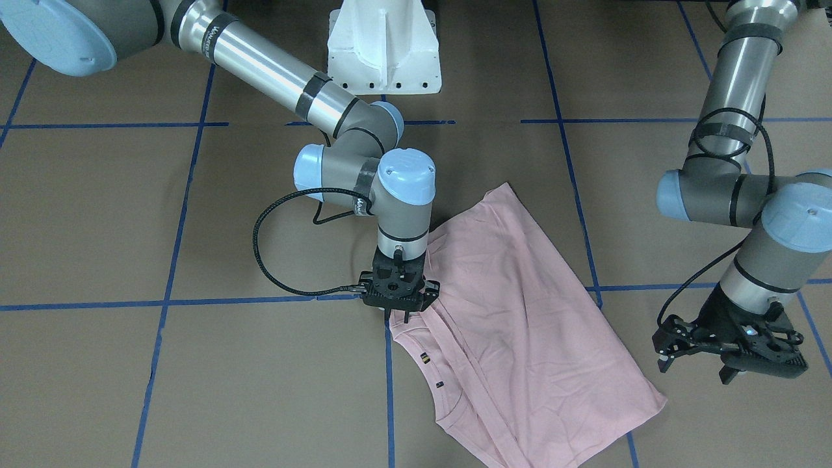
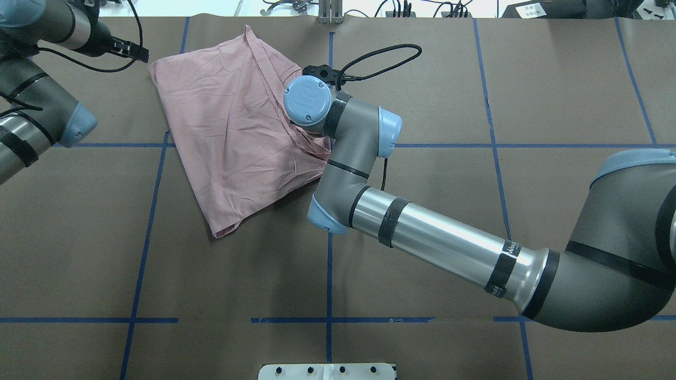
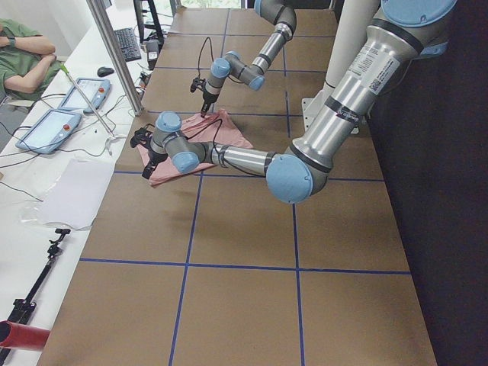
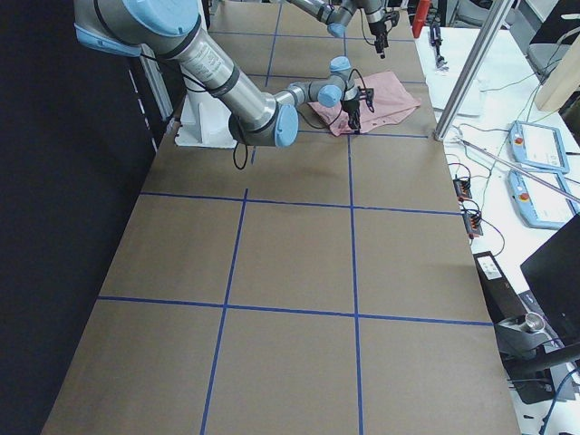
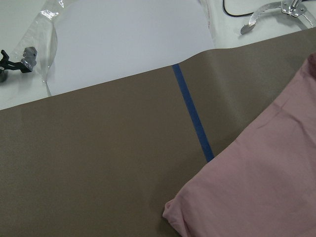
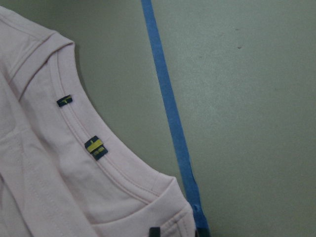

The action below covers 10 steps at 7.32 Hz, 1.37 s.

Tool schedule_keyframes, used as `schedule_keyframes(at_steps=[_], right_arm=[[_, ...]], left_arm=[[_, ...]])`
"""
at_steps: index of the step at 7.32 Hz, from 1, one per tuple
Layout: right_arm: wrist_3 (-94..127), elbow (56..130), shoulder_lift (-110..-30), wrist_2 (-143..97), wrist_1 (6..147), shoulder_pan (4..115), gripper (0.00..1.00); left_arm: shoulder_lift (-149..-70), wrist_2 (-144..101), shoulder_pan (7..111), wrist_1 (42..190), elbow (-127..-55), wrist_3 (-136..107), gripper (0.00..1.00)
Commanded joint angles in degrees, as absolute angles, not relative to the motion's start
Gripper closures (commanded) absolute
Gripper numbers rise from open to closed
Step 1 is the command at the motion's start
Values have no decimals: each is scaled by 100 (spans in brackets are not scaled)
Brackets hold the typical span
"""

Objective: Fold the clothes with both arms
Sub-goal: 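Reach the right gripper over the folded shirt to its collar edge, then drag the shirt collar edge with the right gripper toward the robot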

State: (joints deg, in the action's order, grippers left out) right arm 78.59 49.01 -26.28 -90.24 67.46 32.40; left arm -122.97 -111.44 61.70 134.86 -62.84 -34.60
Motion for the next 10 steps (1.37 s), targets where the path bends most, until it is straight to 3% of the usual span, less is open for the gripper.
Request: schedule_keyframes(at_steps=[1, 3, 5, 10], right_arm=[[7857, 4904, -2628, -9026, 6759, 3234, 100], [7823, 4983, -2628, -9035, 6768, 3234, 100], [7822, 5770, -2986, -9088, 6820, 3217, 100], [7822, 9644, -6016, -8390, 7207, 2490, 100]], left_arm=[[-12270, -11145, 6170, 13509, -6284, -3489, 0], [-12270, -11145, 6161, 13509, -6310, -3594, 0], [-12191, -11145, 6126, 13509, -6477, -3603, 0], [-12190, -11153, 6117, 13509, -6495, -3604, 0]])
